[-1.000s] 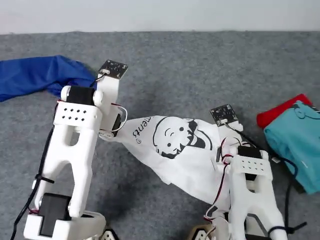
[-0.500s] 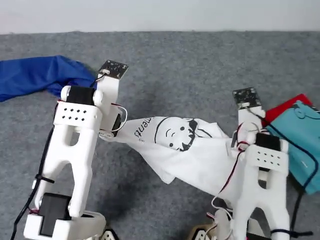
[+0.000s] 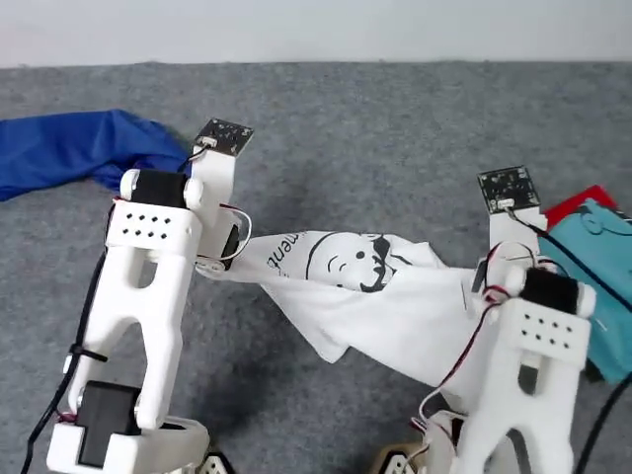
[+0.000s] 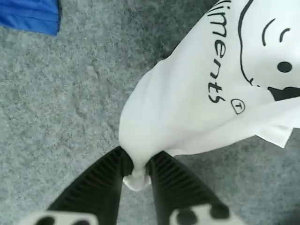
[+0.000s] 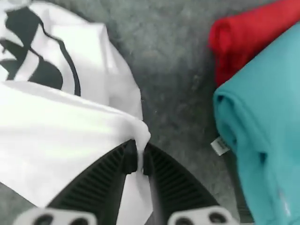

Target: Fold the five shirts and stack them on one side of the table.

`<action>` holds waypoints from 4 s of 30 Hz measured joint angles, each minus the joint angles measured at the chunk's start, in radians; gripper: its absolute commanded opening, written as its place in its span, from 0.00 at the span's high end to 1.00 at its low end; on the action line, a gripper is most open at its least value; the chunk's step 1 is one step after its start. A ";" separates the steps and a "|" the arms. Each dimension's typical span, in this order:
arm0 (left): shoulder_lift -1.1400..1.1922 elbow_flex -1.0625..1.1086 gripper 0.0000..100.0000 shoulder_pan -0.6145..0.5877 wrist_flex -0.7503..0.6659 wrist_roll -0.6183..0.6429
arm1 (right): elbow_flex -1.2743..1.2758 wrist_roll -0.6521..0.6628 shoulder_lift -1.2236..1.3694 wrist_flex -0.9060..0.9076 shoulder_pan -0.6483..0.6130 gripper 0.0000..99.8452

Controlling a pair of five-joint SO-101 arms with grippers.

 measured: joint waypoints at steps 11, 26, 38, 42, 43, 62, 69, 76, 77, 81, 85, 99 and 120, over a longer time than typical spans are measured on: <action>0.000 0.000 0.99 0.000 0.000 0.000 | 0.000 0.115 -0.118 0.133 0.000 0.99; 0.000 0.000 0.99 0.000 0.000 0.000 | -0.009 0.129 -0.338 0.212 0.000 0.99; -0.049 -0.210 0.99 0.000 0.083 0.000 | -0.347 0.002 -0.362 0.212 0.002 0.99; -0.180 -0.216 0.99 0.000 0.083 0.000 | -0.494 -0.040 -0.367 0.212 0.002 0.99; -0.224 -0.216 0.99 0.000 0.083 0.000 | -0.537 -0.051 -0.368 0.212 0.002 0.99; -0.853 -0.226 0.99 0.000 0.072 0.000 | -1.318 -0.129 -0.388 0.350 -0.077 0.99; -0.941 -0.321 0.99 -0.074 0.072 0.000 | -1.399 -0.129 -0.391 0.358 -0.077 0.99; -0.965 -0.434 0.99 -0.147 0.072 0.000 | -1.412 -0.129 -0.394 0.370 -0.043 0.99; -0.965 -0.413 0.99 -0.147 0.072 0.000 | -1.404 -0.129 -0.394 0.377 -0.043 0.99; -0.965 -0.284 0.99 -0.147 0.072 0.000 | -1.399 -0.129 -0.390 0.416 -0.044 0.99; -0.965 -0.178 0.99 -0.147 0.066 0.000 | -1.401 -0.129 -0.381 0.462 -0.044 0.99; -0.956 0.242 0.99 -0.147 -0.473 0.000 | -1.398 -0.130 0.061 0.344 -0.144 0.99; -0.563 0.592 0.98 -0.201 -1.241 0.087 | -1.395 -0.130 0.738 -0.141 -0.219 0.99</action>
